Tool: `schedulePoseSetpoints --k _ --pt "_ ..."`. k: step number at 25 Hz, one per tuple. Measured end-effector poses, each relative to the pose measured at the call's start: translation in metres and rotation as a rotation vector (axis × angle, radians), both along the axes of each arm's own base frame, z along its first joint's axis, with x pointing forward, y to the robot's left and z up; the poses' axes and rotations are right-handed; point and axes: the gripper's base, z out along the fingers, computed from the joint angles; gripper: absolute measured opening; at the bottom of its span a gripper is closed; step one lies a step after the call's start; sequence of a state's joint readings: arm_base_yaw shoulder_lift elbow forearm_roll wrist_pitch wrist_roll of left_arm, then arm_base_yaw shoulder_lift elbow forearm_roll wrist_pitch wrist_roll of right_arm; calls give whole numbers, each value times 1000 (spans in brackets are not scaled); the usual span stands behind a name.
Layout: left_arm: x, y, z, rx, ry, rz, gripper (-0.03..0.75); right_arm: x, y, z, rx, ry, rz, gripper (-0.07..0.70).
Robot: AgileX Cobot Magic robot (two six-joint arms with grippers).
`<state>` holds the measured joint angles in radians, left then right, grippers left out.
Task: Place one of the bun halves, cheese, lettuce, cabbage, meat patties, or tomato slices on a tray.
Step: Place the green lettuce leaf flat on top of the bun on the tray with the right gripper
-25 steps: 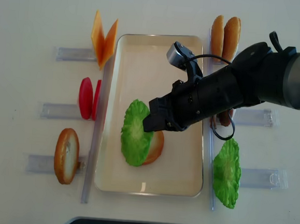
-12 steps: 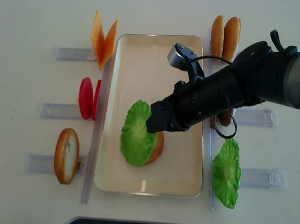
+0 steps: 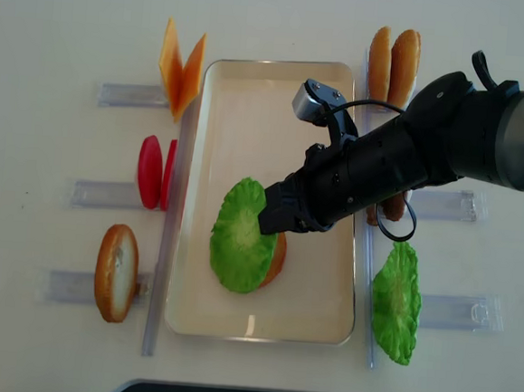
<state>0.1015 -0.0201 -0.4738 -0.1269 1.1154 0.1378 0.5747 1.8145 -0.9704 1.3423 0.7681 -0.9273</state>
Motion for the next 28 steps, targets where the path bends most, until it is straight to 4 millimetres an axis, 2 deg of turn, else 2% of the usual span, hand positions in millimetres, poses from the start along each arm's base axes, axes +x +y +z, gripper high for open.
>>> schedulePoseSetpoints --k 3,9,13,16,21,28 --pt "0 0 0 0 0 0 0 0 0 0 -3 -2 0 142" --pt "0 0 0 0 0 0 0 0 -1 -1 -19 -13 7 372" --pt "0 0 0 0 0 0 0 0 -2 -2 -34 -24 23 487" --pt "0 0 0 0 0 0 0 -1 -3 -4 -51 -35 40 528" --pt "0 0 0 0 0 0 0 0 -6 -5 -91 -51 37 553" --pt "0 0 0 0 0 0 0 0 -14 8 -168 -123 22 559"
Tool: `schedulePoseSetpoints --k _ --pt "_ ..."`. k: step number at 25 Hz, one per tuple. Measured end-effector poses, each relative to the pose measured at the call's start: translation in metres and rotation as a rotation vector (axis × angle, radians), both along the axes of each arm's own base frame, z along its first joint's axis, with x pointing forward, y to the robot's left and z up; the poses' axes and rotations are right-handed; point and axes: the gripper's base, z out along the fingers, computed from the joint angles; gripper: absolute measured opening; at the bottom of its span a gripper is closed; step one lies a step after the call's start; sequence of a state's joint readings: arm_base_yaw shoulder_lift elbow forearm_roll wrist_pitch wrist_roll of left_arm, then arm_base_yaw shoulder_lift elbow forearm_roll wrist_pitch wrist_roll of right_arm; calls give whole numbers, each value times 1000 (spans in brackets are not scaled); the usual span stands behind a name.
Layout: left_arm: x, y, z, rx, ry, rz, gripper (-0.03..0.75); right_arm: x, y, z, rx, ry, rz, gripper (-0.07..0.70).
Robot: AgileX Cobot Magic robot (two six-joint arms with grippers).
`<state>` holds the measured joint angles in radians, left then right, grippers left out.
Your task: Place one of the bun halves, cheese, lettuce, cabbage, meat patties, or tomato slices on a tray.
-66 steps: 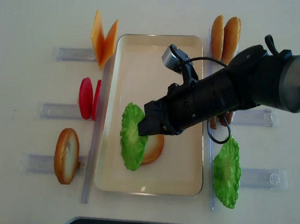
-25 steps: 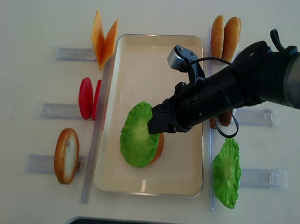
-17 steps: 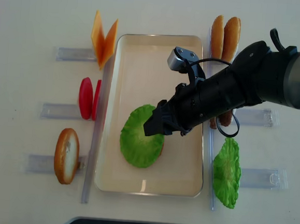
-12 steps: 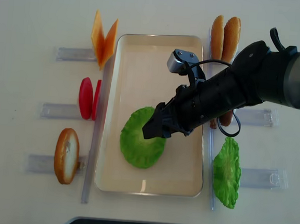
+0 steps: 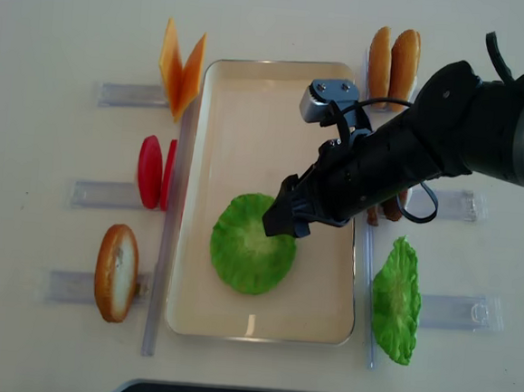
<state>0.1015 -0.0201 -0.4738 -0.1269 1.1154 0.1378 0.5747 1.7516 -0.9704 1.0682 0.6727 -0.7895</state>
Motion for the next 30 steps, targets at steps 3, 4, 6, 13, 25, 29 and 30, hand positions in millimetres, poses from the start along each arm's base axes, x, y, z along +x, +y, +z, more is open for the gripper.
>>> schedulePoseSetpoints --k 3,4,6,13,25,29,30 --pt "0 0 0 0 0 0 0 -1 -3 5 -26 -13 -2 559" --pt "0 0 0 0 0 0 0 -2 -5 7 -33 -20 -1 559" --pt "0 0 0 0 0 0 0 -4 -7 14 -38 -38 0 559" --pt "0 0 0 0 0 0 0 -11 -18 45 -83 -105 -20 559" --pt "0 0 0 0 0 0 0 -4 -45 101 -381 -213 -77 559" --pt "0 0 0 0 0 0 0 -1 -58 112 -517 -219 -139 559" --pt "0 0 0 0 0 0 0 0 -60 114 -538 -221 -153 559"
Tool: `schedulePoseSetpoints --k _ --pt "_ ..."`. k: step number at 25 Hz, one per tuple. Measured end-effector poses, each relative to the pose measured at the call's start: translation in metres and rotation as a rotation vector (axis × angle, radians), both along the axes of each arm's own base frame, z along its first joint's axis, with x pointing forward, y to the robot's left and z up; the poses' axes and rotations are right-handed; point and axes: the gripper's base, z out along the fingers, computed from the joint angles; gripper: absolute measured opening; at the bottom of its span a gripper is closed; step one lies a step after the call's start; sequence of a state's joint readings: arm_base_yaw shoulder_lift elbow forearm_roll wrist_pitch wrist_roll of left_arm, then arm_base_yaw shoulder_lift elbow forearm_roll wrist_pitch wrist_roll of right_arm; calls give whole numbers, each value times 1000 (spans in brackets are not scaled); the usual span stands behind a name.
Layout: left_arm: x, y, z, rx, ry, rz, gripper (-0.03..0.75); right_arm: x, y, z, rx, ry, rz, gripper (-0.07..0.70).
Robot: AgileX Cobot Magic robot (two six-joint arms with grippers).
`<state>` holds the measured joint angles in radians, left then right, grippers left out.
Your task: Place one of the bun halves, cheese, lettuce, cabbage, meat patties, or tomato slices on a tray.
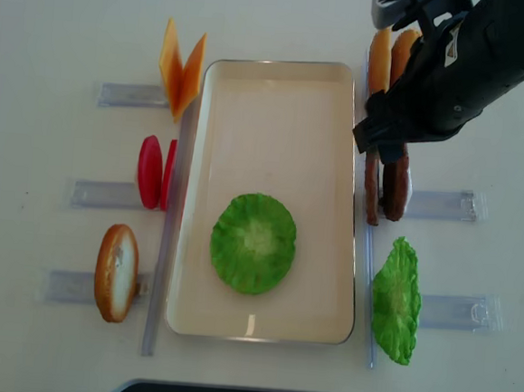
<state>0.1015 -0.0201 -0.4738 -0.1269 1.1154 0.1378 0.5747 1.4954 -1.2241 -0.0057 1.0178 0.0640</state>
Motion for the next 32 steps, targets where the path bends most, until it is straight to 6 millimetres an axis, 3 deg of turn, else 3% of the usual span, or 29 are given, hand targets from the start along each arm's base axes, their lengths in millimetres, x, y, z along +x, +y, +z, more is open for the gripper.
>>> schedulePoseSetpoints --k 7,10,18,22,25,32 --pt "0 0 0 0 0 0 -1 4 -15 7 -93 5 -86 559" --pt "0 0 0 0 0 0 -1 10 -31 6 -108 34 -150 559" --pt "0 0 0 0 0 0 -1 23 -117 23 -88 28 -441 559" --pt "0 0 0 0 0 0 -1 15 -159 39 -63 -19 -559 559" --pt "0 0 0 0 0 0 -1 7 -180 48 -40 -55 -629 559" --pt "0 0 0 0 0 0 -1 -7 -185 65 -21 -132 -633 559"
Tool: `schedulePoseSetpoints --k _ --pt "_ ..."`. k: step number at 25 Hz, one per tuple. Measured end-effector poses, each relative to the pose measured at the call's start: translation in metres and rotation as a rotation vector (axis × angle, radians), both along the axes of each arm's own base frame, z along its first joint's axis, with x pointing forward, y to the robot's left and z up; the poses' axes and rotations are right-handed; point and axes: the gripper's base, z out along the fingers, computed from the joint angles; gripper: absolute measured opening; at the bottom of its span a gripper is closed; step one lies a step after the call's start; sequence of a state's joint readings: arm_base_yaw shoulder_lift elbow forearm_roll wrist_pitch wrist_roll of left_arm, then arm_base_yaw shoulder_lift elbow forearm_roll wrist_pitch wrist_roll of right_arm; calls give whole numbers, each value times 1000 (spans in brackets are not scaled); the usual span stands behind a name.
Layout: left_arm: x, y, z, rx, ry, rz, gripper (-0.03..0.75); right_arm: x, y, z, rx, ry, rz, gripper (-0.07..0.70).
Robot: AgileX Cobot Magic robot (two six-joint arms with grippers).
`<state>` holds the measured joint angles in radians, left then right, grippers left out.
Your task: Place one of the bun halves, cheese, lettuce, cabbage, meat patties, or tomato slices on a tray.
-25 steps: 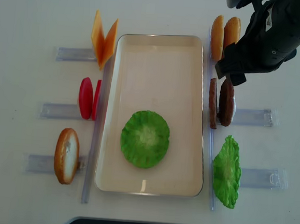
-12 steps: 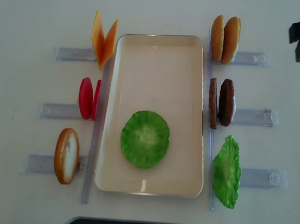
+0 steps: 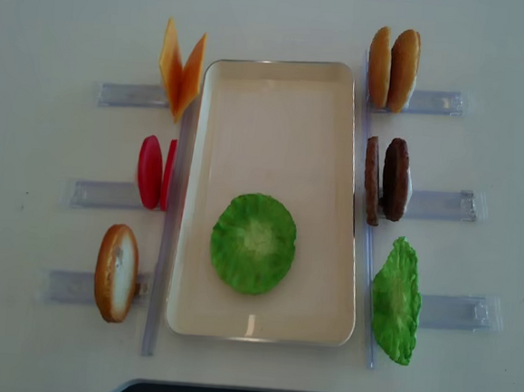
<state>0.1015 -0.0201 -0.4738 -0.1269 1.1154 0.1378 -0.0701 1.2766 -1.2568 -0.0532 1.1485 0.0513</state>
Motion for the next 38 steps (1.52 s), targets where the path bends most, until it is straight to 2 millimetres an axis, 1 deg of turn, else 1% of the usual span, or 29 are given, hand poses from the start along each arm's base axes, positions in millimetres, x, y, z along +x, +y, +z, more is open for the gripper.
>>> schedulePoseSetpoints --k 4,7,11,12,13,16,20,26,31,38 --pt "0 0 0 0 0 0 -1 -19 1 18 -7 -78 3 559" --pt "0 0 0 0 0 0 -1 -42 3 37 -13 -161 3 559" --pt "0 0 0 0 0 0 -1 -85 6 63 -23 -294 4 559" --pt "0 0 0 0 0 0 -1 -99 7 69 -26 -337 4 559" --pt "0 0 0 0 0 0 -1 -119 8 76 -31 -394 4 559" --pt "0 0 0 0 0 0 -1 -153 11 80 -36 -475 4 559" --pt "0 0 0 0 0 0 -1 -188 13 68 -40 -529 5 559" --pt "0 0 0 0 0 0 -1 -225 15 36 -43 -525 1 559" --pt "0 0 0 0 0 0 -1 -245 17 14 -45 -545 1 559" --pt "0 0 0 0 0 0 -1 -265 18 -20 -46 -570 0 559"
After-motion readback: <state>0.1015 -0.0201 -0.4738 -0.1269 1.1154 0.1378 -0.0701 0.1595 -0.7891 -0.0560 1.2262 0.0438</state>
